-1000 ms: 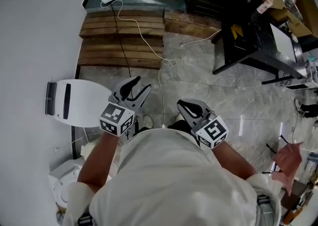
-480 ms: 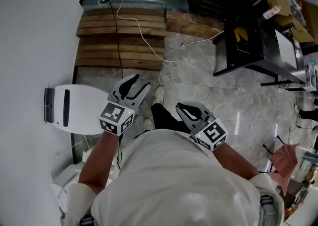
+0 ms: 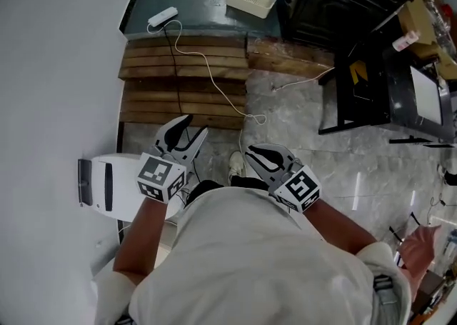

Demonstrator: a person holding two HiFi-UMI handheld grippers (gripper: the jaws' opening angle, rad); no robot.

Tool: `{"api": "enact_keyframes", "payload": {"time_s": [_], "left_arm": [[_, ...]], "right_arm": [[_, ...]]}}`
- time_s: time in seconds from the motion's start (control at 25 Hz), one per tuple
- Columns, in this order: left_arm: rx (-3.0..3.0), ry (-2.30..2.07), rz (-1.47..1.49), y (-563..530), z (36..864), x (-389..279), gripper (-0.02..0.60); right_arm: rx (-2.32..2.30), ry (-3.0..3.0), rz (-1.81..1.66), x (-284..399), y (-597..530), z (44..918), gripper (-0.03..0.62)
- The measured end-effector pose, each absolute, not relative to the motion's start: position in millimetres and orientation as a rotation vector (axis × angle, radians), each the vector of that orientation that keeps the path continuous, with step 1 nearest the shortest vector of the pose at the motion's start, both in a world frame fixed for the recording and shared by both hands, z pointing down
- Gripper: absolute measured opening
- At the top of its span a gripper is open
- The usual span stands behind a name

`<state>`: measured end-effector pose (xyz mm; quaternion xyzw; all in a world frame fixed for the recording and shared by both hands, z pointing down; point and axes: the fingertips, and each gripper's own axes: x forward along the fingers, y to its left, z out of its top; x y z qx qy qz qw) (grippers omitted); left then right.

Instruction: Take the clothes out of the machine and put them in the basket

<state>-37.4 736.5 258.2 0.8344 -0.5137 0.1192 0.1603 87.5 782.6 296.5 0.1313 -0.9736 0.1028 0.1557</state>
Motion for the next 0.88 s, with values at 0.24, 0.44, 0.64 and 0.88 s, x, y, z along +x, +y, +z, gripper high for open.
{"api": "enact_keyframes", "payload": {"time_s": [0.24,0.44,0.64,0.88], "left_arm": [[2.422,-1.450,0.340,665.1,253.3,-29.9,0.175],[2.440,-1.423,0.322,607.4,248.5,-34.5,0.175],[2.437,-1.390,0.300,544.3,260.7,-58.9,0.175],[2.484,-1.355,0.303,449.7,270.2,-106.2,0.175]], "right_arm": [[0.424,-2.787,0.314,87.7,718.2,303.7,0.055],[0.487,-2.773,0.381,81.4,665.0,310.0,0.055],[0.517,-2.748,0.376,54.5,605.8,317.6,0.055],[0.550,-2.702,0.383,5.3,515.1,328.7,0.055]]}}
